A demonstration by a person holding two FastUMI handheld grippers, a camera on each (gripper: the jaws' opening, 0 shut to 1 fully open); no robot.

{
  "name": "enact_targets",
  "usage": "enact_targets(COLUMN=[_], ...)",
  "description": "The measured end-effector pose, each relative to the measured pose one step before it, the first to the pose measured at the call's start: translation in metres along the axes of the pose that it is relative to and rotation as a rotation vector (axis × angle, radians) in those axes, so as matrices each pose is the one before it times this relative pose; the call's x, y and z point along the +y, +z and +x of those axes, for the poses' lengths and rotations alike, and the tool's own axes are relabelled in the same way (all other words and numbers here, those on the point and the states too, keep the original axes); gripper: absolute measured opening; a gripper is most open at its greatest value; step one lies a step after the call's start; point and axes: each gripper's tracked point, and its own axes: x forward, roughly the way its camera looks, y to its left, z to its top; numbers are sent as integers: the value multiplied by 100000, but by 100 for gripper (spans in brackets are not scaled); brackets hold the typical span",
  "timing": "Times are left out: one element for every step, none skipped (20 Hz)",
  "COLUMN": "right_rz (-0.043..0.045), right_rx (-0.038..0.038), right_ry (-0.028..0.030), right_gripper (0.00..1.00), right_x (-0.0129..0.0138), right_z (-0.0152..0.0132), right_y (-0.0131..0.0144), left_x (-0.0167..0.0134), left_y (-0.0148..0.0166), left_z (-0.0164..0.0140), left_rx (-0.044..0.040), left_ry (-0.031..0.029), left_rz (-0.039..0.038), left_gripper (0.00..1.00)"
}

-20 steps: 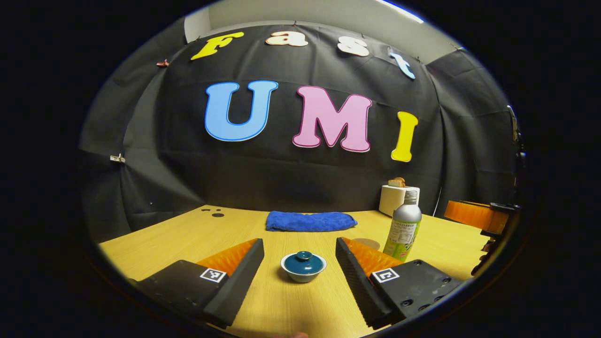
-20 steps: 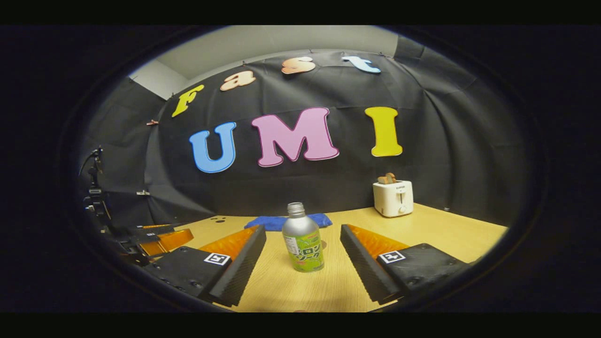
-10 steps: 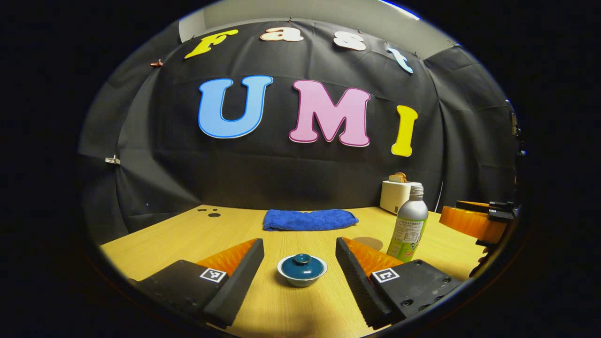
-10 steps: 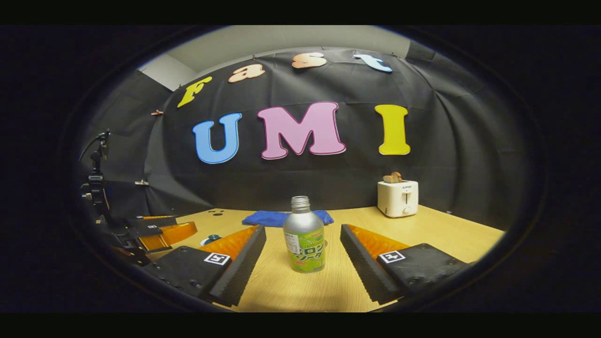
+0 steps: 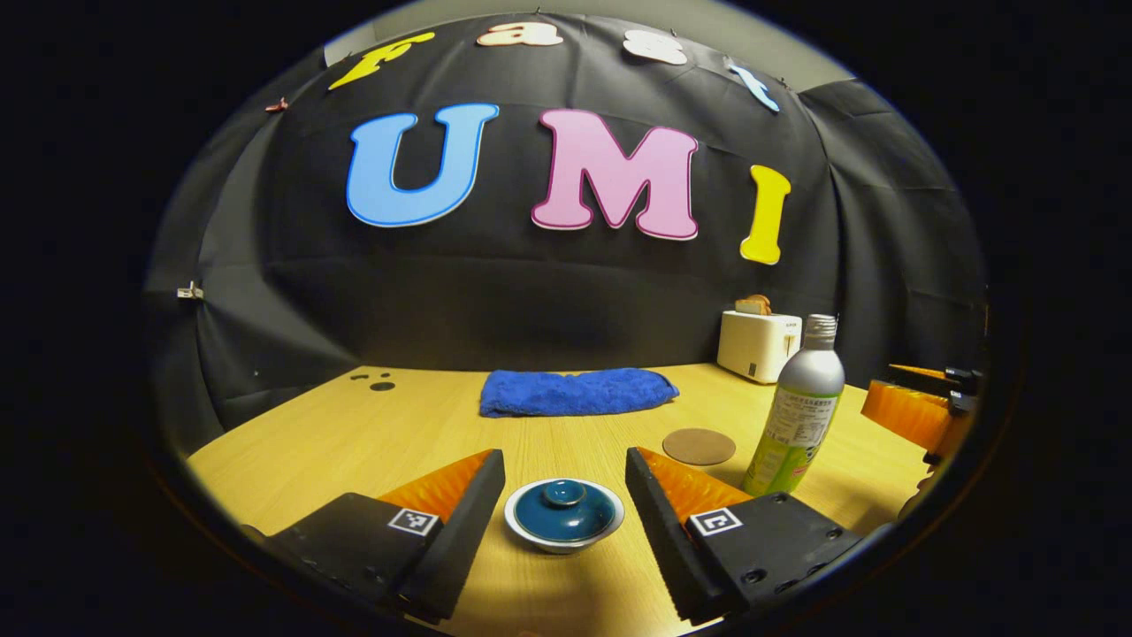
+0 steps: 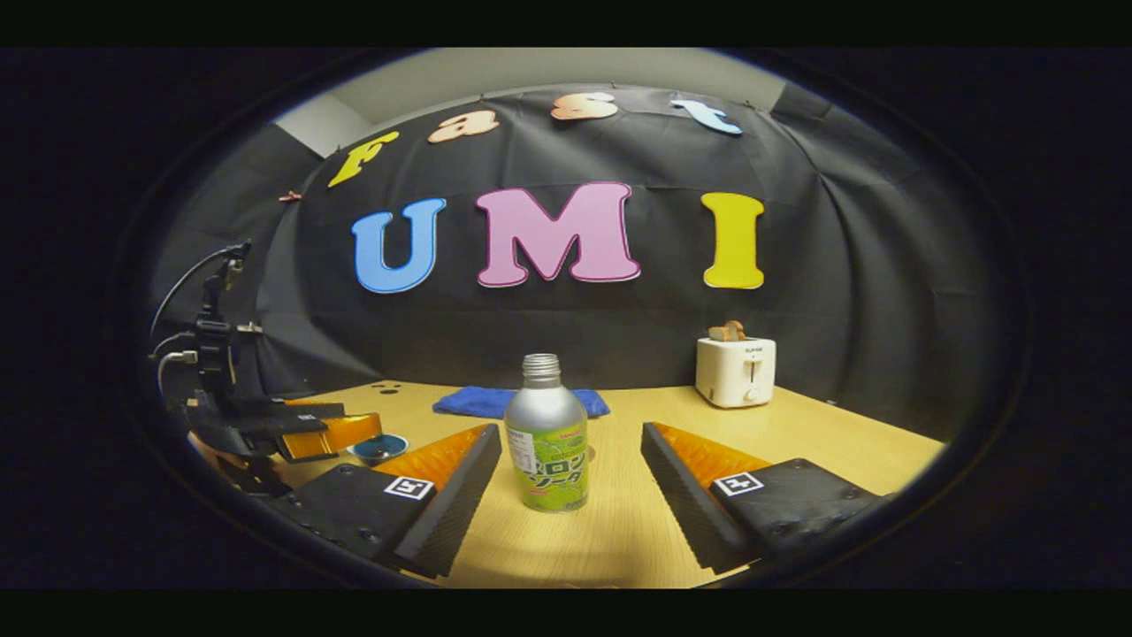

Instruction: Open the teacup lid with one hand, grasp the water bottle and pour water into the teacup with the other hand; after pouring, place the water bottle on the coaster and then close the teacup lid.

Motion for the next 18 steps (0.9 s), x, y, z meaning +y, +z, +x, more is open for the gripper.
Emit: enact_targets(right_rz=[-84, 260, 263, 189, 123, -208, -360, -28, 487, 959, 983, 772, 397, 106, -355, -602, -554, -253], right_rx=[198, 92, 132, 228, 242, 391, 182, 464, 484, 404, 381, 515, 493, 280, 57, -294, -195, 109], right_ry=[686, 288, -189, -329, -278, -326, -127, -57, 206, 382, 402, 386, 357, 439, 265, 271, 383, 711], right_gripper=[99, 100, 100, 99, 99, 99, 99, 99, 99, 99, 99, 99, 99, 99, 99, 99, 99, 99], right_x=[129, -54, -215, -189, -121, -54, -118, -159, -68, 32, -6, 49, 86, 112, 59, 92, 51, 312], right_z=[98, 147, 9, 75, 210, 237, 141, 112, 71, 163, 176, 158, 11, 5, -2, 59, 98, 63], right_y=[-97, -15, -205, -223, -183, 13, -69, -204, -181, -144, -121, -48, -160, -124, 3, 136, 63, -83], left_x=[61, -65, -235, 92, -114, -91, -168, 6, 38, -62, 8, 31, 13, 11, 116, -3, 21, -1], left_y=[-398, -272, -262, -155, -298, -101, -282, -245, -14, 112, -244, -86, -106, -98, 160, 102, -2, 94], left_z=[566, 505, 397, 294, 456, 295, 240, 291, 299, -57, 41, 24, 173, 3, 52, 200, -379, -56], left_rx=[1518, 1402, 750, 816, 687, 612, 884, 1159, 329, -163, 528, 708, 765, 453, -535, -614, -141, -468], left_ry=[84, -265, -144, 457, -163, -26, 47, 440, 629, 48, 94, 608, 415, 623, 1218, 169, 191, 121], left_rz=[168, 532, 627, 519, 446, 235, 80, 85, 453, 821, 667, 958, 1091, 1183, 743, -147, 108, 49], left_gripper=[87, 84, 83, 78, 77, 76, 75, 72, 72, 66, 64, 59, 54, 51, 51, 36, 35, 33])
